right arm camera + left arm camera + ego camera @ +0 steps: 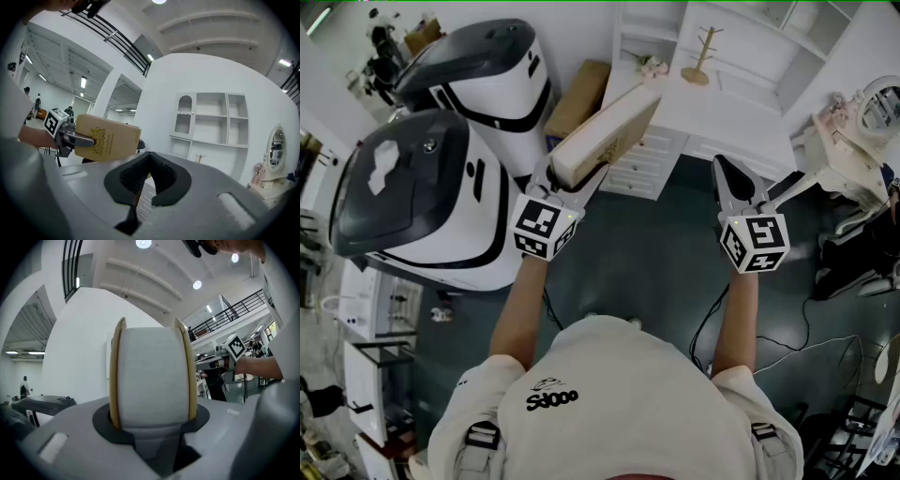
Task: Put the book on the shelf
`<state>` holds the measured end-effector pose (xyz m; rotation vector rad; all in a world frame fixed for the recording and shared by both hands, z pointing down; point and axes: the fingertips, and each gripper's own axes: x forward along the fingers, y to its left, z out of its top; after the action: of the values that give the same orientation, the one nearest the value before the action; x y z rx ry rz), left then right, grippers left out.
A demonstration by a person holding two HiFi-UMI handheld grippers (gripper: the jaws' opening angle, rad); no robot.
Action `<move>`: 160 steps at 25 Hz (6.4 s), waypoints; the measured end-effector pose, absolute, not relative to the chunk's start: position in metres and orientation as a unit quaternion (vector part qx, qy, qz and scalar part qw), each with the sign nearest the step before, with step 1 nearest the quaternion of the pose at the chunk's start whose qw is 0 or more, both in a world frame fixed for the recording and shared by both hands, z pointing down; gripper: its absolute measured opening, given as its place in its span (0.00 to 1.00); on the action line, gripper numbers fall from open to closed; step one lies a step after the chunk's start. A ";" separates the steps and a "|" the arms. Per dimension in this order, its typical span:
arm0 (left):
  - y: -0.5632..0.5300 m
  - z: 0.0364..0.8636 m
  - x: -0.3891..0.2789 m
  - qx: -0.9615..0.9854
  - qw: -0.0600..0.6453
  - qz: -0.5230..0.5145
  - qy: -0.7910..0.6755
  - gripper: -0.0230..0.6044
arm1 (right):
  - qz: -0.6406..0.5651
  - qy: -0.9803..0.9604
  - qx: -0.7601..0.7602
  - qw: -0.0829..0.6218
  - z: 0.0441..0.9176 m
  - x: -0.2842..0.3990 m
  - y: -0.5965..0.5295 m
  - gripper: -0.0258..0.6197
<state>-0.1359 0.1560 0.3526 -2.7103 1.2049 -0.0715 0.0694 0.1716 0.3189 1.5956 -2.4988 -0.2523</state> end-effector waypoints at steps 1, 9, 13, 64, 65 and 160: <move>0.154 0.351 -0.137 -0.910 0.089 -0.023 0.405 0.43 | -0.083 -0.837 0.535 0.082 0.319 0.069 0.169 0.04; 0.137 0.349 -0.159 -0.909 0.093 -0.024 0.405 0.43 | -0.076 -0.834 0.541 0.070 0.322 0.052 0.156 0.04; 0.129 0.351 -0.175 -0.910 0.093 -0.026 0.403 0.43 | -0.073 -0.830 0.549 0.072 0.325 0.041 0.150 0.04; -0.145 0.359 -0.047 -0.894 0.069 -0.079 0.435 0.43 | -0.017 -0.850 0.524 0.043 0.337 0.183 -0.151 0.04; -0.153 0.359 -0.041 -0.893 0.068 -0.081 0.437 0.43 | -0.016 -0.852 0.522 0.042 0.337 0.188 -0.160 0.04; -0.677 0.499 0.153 -0.798 0.319 -0.448 0.245 0.81 | 0.098 -0.808 0.576 0.073 0.387 0.266 -0.468 0.04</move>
<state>0.1526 -0.6775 0.4990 -2.0992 0.6453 -1.1786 0.2664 -0.4684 0.3872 1.7312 -2.4269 0.2951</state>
